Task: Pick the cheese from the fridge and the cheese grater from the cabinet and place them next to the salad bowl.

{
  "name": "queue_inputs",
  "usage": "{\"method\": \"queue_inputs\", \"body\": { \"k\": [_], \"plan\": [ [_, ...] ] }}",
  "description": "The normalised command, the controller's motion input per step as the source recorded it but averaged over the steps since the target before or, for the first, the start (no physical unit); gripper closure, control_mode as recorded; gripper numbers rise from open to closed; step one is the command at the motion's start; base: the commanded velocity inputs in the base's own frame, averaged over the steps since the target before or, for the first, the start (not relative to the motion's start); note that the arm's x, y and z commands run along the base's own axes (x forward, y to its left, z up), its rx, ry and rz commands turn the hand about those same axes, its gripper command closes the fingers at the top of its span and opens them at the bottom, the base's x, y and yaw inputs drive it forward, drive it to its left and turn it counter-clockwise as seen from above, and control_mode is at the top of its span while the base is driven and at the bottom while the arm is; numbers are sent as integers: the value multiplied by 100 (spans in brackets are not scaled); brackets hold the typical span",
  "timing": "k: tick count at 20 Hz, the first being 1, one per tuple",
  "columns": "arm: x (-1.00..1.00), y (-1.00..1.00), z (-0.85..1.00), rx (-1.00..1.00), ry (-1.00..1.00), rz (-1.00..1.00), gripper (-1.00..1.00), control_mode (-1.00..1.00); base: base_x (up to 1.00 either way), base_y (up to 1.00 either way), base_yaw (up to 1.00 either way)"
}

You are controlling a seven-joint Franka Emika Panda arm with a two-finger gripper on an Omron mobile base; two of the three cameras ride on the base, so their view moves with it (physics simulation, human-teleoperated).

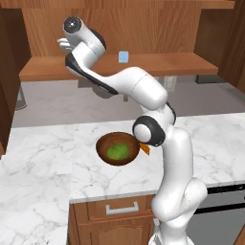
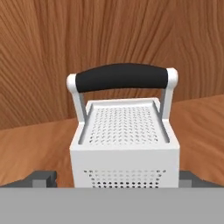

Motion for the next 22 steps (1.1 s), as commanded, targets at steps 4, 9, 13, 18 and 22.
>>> {"method": "queue_inputs", "body": {
  "k": [4,9,13,18,22],
  "plan": [
    [4,0,0,0,0,0,100,-100,0,0,0],
    [-3,-6,-1,0,0,0,100,-100,0,0,0],
    [-24,-2,0,0,0,0,100,-100,0,0,0],
    [-50,0,0,2,-4,0,100,-100,0,0,0],
    [-63,0,-3,0,-3,0,100,-100,0,0,0]
  ]
}}
